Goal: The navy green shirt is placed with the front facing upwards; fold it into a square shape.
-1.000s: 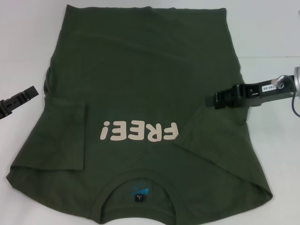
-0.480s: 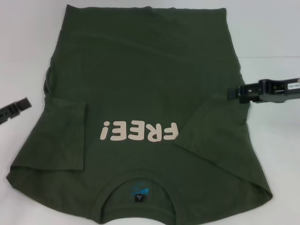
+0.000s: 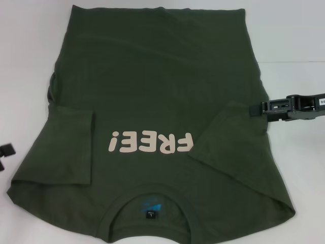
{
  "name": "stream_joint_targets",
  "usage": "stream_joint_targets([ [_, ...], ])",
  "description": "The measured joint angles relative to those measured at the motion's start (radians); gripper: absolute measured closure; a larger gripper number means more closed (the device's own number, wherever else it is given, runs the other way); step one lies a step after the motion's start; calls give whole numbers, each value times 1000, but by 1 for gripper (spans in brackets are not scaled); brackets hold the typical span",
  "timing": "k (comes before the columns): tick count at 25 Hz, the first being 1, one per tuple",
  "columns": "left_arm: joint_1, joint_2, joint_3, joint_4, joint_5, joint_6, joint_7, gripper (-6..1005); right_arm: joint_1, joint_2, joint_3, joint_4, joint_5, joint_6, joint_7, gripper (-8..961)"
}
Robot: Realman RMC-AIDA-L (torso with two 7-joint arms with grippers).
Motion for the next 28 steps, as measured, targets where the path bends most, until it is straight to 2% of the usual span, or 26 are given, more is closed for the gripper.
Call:
stream_joint_targets([
  [2,-1,4,-13,0,40,1,-29,298,0,0,0,-1,0,-2,3,64],
  [7,4,2,-35,-20,91,-2,-72,298,-2,1,4,-1,0,-4,5,11],
  [28,-5,5,-29,-132,144,-112,-141,298,-24,-5,24,-1,8,2,-2,20],
])
